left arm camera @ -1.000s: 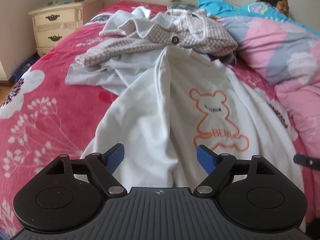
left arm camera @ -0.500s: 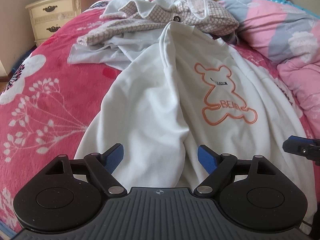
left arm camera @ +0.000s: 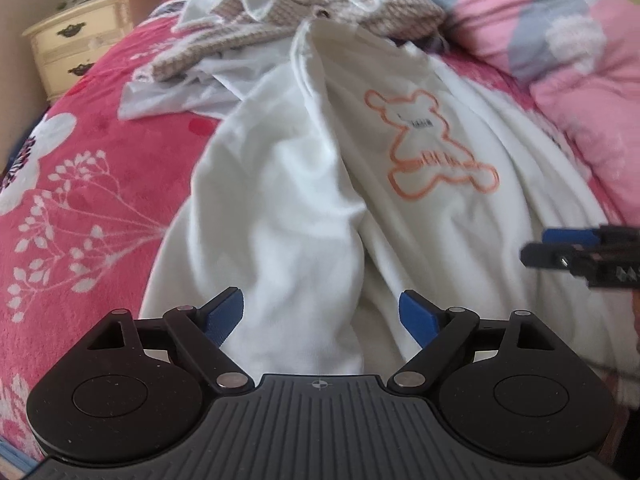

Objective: Fold clothes

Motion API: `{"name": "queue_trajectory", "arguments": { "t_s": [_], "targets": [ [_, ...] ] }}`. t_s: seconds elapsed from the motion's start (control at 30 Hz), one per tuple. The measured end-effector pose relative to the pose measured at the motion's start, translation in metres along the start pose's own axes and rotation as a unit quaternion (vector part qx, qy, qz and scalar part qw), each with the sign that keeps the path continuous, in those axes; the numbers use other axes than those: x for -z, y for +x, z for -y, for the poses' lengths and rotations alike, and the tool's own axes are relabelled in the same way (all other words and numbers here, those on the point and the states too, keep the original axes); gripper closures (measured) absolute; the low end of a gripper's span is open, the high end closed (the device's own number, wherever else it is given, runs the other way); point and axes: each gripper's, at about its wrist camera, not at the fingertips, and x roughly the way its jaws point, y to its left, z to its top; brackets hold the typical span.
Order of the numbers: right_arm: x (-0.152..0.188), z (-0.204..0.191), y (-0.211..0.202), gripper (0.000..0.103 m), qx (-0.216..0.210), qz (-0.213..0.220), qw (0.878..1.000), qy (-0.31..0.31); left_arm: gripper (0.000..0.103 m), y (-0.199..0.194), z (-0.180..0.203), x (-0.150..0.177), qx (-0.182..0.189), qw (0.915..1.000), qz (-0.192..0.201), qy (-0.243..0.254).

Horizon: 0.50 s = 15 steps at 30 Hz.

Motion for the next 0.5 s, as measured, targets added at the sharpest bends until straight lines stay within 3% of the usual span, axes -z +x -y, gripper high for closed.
{"name": "queue_trajectory", "arguments": {
  "t_s": [0.17,0.23,0.3,0.37,0.4,0.47,0.5],
  "targets": [
    [0.003,0.003,0.006,0.035,0.012,-0.011,1.0,0.003,0.017,0.012,-0.005,0.01,-0.009,0.9999,-0.011,-0.002],
    [0.004,0.003,0.007,0.035,0.015,-0.011,1.0,0.003,0.021,0.017,-0.009,0.013,-0.015,0.9998,-0.011,-0.006],
    [0.005,0.003,0.009,0.035,0.017,-0.011,1.0,0.004,0.031,0.023,-0.013,0.015,-0.024,0.9996,-0.018,-0.004],
    [0.006,0.002,0.01,0.035,0.02,-0.011,1.0,0.003,0.051,0.026,-0.018,0.017,-0.028,0.9993,-0.022,-0.008],
    [0.006,0.001,0.01,0.035,0.021,-0.012,1.0,0.002,0.055,0.025,-0.023,0.017,-0.026,0.9993,-0.019,-0.02],
    [0.005,0.0,0.01,0.035,0.023,-0.012,1.0,0.002,0.083,0.022,-0.034,0.017,-0.02,0.9983,-0.015,-0.052],
    [0.005,0.0,0.01,0.035,0.024,-0.013,1.0,0.002,0.086,0.018,-0.041,0.016,-0.015,0.9971,-0.014,-0.073]
  ]
}}
